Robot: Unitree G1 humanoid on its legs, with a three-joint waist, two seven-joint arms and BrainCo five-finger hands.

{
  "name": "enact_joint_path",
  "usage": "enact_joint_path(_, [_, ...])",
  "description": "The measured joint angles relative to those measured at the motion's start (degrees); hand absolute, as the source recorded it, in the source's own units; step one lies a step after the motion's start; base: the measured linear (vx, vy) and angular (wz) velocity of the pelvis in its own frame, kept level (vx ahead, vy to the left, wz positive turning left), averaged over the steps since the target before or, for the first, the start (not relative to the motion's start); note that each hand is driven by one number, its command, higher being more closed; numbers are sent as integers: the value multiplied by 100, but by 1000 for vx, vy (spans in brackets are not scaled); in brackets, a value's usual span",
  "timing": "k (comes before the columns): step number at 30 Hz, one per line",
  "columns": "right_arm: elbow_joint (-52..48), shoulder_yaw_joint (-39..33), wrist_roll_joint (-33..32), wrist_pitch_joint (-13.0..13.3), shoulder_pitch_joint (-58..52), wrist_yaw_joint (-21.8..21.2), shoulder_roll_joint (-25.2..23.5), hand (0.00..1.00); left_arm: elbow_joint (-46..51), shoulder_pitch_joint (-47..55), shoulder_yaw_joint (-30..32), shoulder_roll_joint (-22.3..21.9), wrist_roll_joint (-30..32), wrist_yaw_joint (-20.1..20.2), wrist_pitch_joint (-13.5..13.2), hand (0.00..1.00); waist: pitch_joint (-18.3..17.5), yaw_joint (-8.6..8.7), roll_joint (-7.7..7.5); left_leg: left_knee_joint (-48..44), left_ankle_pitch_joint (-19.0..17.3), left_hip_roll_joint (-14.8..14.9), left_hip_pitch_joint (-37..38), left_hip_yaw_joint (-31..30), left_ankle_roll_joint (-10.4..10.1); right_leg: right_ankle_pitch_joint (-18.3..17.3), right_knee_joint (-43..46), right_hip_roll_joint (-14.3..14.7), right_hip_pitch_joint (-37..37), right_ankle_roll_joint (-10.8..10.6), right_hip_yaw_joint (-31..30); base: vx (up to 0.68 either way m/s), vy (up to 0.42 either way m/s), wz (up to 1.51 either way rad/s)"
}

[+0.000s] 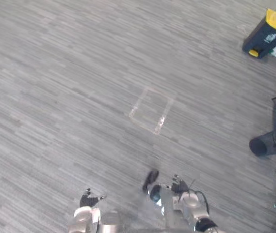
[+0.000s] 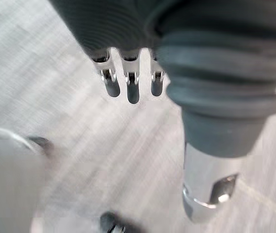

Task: Organize the slippers on the shoe rack

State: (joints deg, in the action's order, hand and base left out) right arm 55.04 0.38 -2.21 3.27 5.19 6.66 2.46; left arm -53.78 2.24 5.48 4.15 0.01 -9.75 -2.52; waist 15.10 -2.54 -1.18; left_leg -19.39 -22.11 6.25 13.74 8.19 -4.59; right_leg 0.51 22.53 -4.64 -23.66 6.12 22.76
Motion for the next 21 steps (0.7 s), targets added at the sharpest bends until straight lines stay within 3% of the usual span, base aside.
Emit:
enact_joint_path(1, [-4, -42, 0, 7, -7, 0, 24, 0, -11, 1, -1, -79, -1, -7, 0, 0, -89, 34, 63, -449, 80, 91, -220, -71, -69, -183, 128, 13, -11, -18, 66, 706, -165, 12])
enact_joint_path(2, [1, -40, -2, -9, -11, 1, 104, 0, -45, -40, -5, -214, 13, -2, 3, 0, -46, 51, 299, -1742, 642, 333, -713, -98, -118, -524, 213, 140, 228, -33, 90, 706, -162, -1])
enact_joint_path(3, [-4, -42, -2, -41, -22, -7, 110, 0, -48, -49, 28, -256, 30, -1, 19, 0, -28, 41, 393, -2394, 1166, 440, -953, -94, -163, -630, 145, 217, 412, -35, 66, 809, -133, -26])
enact_joint_path(4, [3, -37, -11, -73, -49, 0, 97, 0, -32, -30, 28, -296, 43, 0, 28, 0, -25, 18, 517, -3512, 1305, 742, -1397, -6, -272, -739, -84, 381, 828, -20, -29, 646, -43, -37])
enact_joint_path(5, [4, -42, -14, -101, -114, 0, 4, 0, 38, -37, 30, -286, 46, 1, 20, 0, 16, -8, 483, -4240, 1037, 967, -1670, 246, -213, -846, -288, 441, 1280, -69, -136, 625, -23, -33])
enact_joint_path(7, [5, -69, -16, -109, -216, 11, -134, 0, 203, -38, 29, -227, 43, -5, -10, 0, 55, -81, 369, -4628, 747, 1116, -2036, 524, -40, -952, -646, 445, 1934, -156, -251, 552, 9, -18])
enact_joint_path(9, [78, -55, -28, -108, -225, 18, -229, 0, 326, -33, 24, -151, 33, -1, -70, 0, 19, -127, 235, -4201, 506, 1074, -2751, 639, 208, -1005, -1102, 418, 2479, -249, -417, 485, 74, -27])
enact_joint_path(11, [106, -69, -30, -106, -63, 25, -255, 0, 517, -58, 38, -114, -16, -1, -122, 0, 98, -177, 122, -2909, 336, 783, -3323, 544, 167, -1014, -1309, 231, 2809, -377, -583, 505, 223, -46])
enact_joint_path(12, [123, -82, -28, -103, -18, 35, -251, 0, 599, -106, 36, -96, -11, -5, -159, 0, 157, -235, 52, -1871, 496, 458, -3434, 310, 127, -1133, -1307, 5, 2953, -613, -645, 427, 279, -48])
enact_joint_path(13, [153, -80, -27, -92, -17, 49, -234, 0, 612, -105, 30, -100, -8, -5, -181, 0, 167, -256, 13, -1113, 786, 326, -3436, 45, 32, -1213, -1306, -69, 3014, -770, -705, 419, 334, -61])
enact_joint_path(14, [276, -66, -25, -80, -15, 70, -153, 0, 580, -111, 30, -180, -27, -13, -191, 0, 167, -316, 93, -453, 1780, 258, -3299, -169, 52, -1354, -1334, -106, 3161, -1087, -875, 335, 284, -46])
enact_joint_path(16, [306, 19, -24, -84, 12, 69, -323, 0, 561, -159, 35, -43, -34, -5, -181, 0, 121, -353, -202, -546, 1432, 20, -3241, 23, 116, -1309, -1350, -361, 3178, -1106, -890, 513, 348, -29])
enact_joint_path(17, [312, 15, -25, -84, -27, 71, -341, 0, 583, -171, 39, -41, -40, -6, -183, 0, 122, -389, -208, -931, 1055, 1, -3271, 57, 214, -1256, -1116, -387, 3181, -1134, -869, 428, 244, -20])
enact_joint_path(18, [314, 14, -25, -85, -28, 71, -342, 0, 582, -172, 40, -43, -36, -7, -181, 0, 122, -389, -207, -1044, 932, -5, -3256, 85, 256, -1276, -978, -439, 3169, -1174, -870, 408, 265, -31])
enact_joint_path(19, [310, 14, -24, -80, -53, 68, -362, 0, 515, -175, 24, -37, -26, -8, -172, 0, 116, -381, -242, -1223, 597, -41, -3066, 268, 370, -1377, -126, -682, 2935, -1349, -1035, 405, 273, -43])
enact_joint_path(20, [302, 13, -18, -67, -87, 55, -371, 0, 411, -174, 21, 13, -19, -7, -154, 0, 111, -372, -264, -1216, 392, -100, -2763, 448, 449, -1320, 1110, -935, 2507, -1326, -1178, 486, 314, -49])
enact_joint_path(21, [303, 13, -17, -68, -107, 50, -370, 0, 356, -173, 20, 33, -18, -6, -142, 0, 115, -365, -257, -1207, 338, -100, -2609, 542, 518, -1283, 1680, -1021, 2303, -1305, -1192, 423, 205, -55])
